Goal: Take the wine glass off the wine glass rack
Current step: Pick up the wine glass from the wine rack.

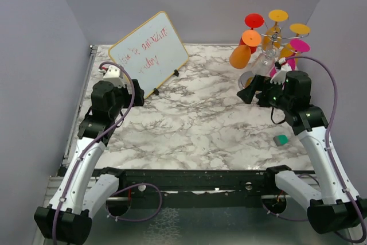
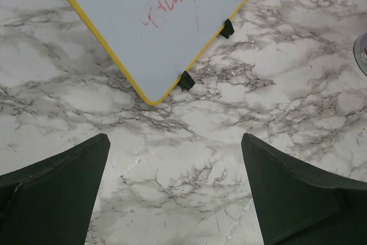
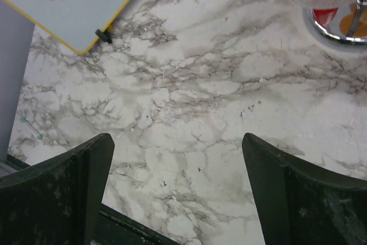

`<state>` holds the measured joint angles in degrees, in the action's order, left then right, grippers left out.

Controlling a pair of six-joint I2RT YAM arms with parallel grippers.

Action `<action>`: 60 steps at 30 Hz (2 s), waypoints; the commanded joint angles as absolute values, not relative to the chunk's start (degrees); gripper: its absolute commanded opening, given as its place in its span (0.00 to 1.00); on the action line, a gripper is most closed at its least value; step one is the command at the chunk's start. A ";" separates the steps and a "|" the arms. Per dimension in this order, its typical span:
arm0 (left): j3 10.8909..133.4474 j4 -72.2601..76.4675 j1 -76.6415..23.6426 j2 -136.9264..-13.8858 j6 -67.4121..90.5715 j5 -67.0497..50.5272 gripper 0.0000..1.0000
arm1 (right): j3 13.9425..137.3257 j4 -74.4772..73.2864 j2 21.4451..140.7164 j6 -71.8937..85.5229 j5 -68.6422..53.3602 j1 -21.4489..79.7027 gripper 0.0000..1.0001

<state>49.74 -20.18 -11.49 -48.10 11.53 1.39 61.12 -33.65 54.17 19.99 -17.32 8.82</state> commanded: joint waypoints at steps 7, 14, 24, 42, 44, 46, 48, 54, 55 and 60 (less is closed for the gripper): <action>42.13 -13.61 -11.76 -50.25 18.49 -3.39 0.99 | 54.28 -36.44 50.71 27.07 -8.62 8.68 1.00; 39.74 -13.14 -11.74 -49.33 19.42 -2.92 0.99 | 53.92 -36.75 49.94 29.58 -0.62 8.70 1.00; 38.37 -14.90 -11.69 -47.25 21.71 -1.08 0.99 | 60.27 -33.10 47.75 34.04 3.34 8.70 0.93; 38.31 -15.53 -11.69 -47.31 21.80 -0.41 0.99 | 74.63 -32.57 58.56 34.58 3.88 6.69 0.87; 38.32 -15.56 -11.73 -47.39 21.80 -0.44 0.99 | 75.80 -33.15 59.53 34.38 3.95 5.84 0.87; 38.32 -15.63 -11.76 -47.46 21.81 -0.44 0.99 | 76.55 -33.81 60.41 34.14 3.45 4.23 0.86; 38.32 -15.64 -11.75 -47.51 21.80 -0.42 0.99 | 76.77 -33.41 61.00 34.07 1.61 1.77 0.85; 38.41 -15.81 -11.69 -47.79 21.80 -0.44 0.99 | 77.78 -30.04 64.74 35.35 -12.31 -6.25 0.80; 38.41 -15.90 -11.71 -47.89 21.80 -0.44 0.99 | 77.86 -29.27 65.30 35.67 -14.26 -6.93 0.79; 38.50 -16.00 -11.69 -48.20 21.80 -0.40 0.99 | 77.50 -25.54 66.55 36.75 -17.03 -7.59 0.76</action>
<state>38.74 -15.59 -11.49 -47.92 21.45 -1.45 76.27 -29.65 66.13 35.48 -10.72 -6.96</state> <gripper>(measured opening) 0.988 0.770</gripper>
